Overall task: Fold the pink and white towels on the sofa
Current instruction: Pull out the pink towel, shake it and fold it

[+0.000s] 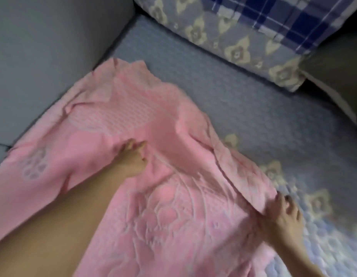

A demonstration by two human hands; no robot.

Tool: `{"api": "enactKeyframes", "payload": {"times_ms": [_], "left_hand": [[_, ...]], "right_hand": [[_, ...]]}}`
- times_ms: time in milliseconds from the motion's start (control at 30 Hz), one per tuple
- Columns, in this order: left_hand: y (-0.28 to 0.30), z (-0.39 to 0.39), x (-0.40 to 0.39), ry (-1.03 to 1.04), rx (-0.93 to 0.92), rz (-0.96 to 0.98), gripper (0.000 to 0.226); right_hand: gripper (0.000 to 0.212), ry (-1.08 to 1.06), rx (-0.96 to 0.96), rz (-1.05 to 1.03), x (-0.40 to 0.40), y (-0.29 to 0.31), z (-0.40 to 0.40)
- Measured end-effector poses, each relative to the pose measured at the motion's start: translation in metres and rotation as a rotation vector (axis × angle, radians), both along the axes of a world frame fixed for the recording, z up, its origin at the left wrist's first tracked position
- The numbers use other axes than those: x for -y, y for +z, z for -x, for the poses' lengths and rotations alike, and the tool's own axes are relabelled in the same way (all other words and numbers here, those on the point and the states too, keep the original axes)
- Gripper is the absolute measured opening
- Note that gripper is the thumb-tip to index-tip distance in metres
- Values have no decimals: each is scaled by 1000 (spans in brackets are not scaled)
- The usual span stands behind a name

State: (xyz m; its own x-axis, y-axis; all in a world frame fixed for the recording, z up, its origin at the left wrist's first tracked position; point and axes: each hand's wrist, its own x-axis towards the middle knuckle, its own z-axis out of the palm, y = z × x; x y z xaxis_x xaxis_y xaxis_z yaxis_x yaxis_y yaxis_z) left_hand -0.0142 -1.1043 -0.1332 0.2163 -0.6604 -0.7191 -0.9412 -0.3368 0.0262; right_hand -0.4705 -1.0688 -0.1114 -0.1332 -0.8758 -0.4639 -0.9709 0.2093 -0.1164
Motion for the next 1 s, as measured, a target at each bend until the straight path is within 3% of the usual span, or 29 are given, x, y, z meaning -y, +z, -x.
{"api": "enactKeyframes", "payload": {"times_ms": [100, 233, 300, 367, 400, 500, 567, 633, 700, 800, 900, 1000], "left_hand": [[4, 8, 13, 46, 17, -7, 71], [34, 75, 29, 53, -141, 190, 78], [48, 109, 43, -46, -198, 302, 82], [54, 128, 69, -122, -192, 377, 81], [54, 133, 85, -133, -175, 388, 79], [47, 132, 131, -123, -117, 295, 78], [35, 124, 148, -111, -108, 173, 79], [23, 115, 151, -144, -91, 62, 79], [12, 109, 149, -194, -33, 41, 74], [4, 110, 151, -210, 14, 65, 70], [4, 121, 162, -207, 10, 107, 63], [6, 127, 169, -163, 55, 79, 48]], "right_hand": [[51, -192, 78, 49, 14, 6, 28], [37, -385, 169, 120, 47, 33, 28], [34, -350, 234, 191, 76, 55, 25], [11, -206, 228, 249, 117, 77, 32], [10, -140, 194, 259, 140, 84, 39], [39, -147, 67, 268, 198, 80, 67], [43, -187, 94, 125, 206, 57, 78], [52, -338, 248, 13, 185, 29, 83], [49, -527, 345, 103, 141, 11, 91], [56, -792, 256, 148, 68, -6, 114], [35, -649, 137, 31, 22, -12, 112], [22, -453, 328, -36, 12, -14, 86]]}}
